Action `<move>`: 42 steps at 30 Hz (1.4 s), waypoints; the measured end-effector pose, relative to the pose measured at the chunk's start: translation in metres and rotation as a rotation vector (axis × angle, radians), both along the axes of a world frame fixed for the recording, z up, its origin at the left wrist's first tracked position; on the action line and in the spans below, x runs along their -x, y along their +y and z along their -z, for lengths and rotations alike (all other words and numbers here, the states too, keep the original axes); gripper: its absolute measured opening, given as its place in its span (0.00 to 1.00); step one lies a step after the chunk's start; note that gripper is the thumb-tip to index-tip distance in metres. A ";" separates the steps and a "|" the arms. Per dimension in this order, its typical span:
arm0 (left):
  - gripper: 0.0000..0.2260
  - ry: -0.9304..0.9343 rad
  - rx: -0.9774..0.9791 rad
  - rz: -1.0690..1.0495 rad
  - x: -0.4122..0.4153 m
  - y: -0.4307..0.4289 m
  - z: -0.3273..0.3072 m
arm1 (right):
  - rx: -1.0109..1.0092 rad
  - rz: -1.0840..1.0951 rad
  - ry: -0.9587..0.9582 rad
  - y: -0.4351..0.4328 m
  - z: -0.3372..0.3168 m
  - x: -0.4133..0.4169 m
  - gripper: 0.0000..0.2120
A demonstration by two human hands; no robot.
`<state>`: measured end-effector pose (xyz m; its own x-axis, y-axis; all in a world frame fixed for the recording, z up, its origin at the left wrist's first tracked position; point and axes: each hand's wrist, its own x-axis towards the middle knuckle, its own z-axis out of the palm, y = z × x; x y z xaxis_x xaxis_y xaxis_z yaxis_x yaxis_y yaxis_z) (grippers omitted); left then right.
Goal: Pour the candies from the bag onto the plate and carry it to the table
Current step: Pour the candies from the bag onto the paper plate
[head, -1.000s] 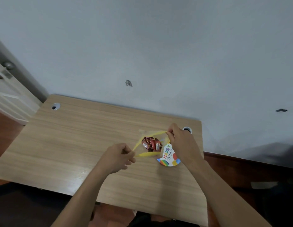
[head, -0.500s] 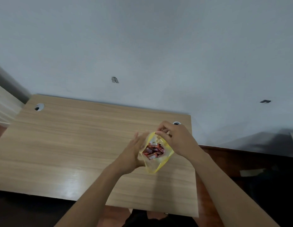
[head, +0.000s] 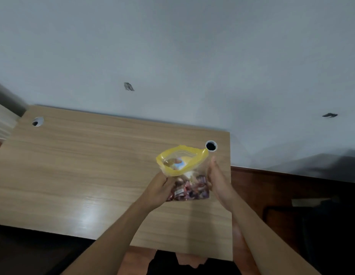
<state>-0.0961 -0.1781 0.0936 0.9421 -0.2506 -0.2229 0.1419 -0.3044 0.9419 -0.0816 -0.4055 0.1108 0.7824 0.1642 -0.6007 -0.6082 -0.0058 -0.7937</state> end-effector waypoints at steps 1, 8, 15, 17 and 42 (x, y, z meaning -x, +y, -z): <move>0.17 0.032 0.026 0.015 -0.002 -0.006 0.003 | 0.030 -0.046 0.012 0.000 0.008 0.003 0.38; 0.24 0.276 0.017 -0.098 -0.018 -0.031 0.067 | 0.154 -0.118 0.076 -0.004 0.043 0.007 0.33; 0.28 0.491 -0.238 -0.284 -0.009 -0.056 0.105 | 0.273 -0.181 0.175 -0.015 0.083 0.007 0.24; 0.32 0.564 -0.270 -0.275 -0.011 -0.058 0.112 | 0.282 -0.197 0.196 -0.016 0.096 0.007 0.22; 0.31 0.720 -0.244 -0.220 -0.003 -0.057 0.152 | 0.391 -0.299 0.280 -0.022 0.140 0.001 0.18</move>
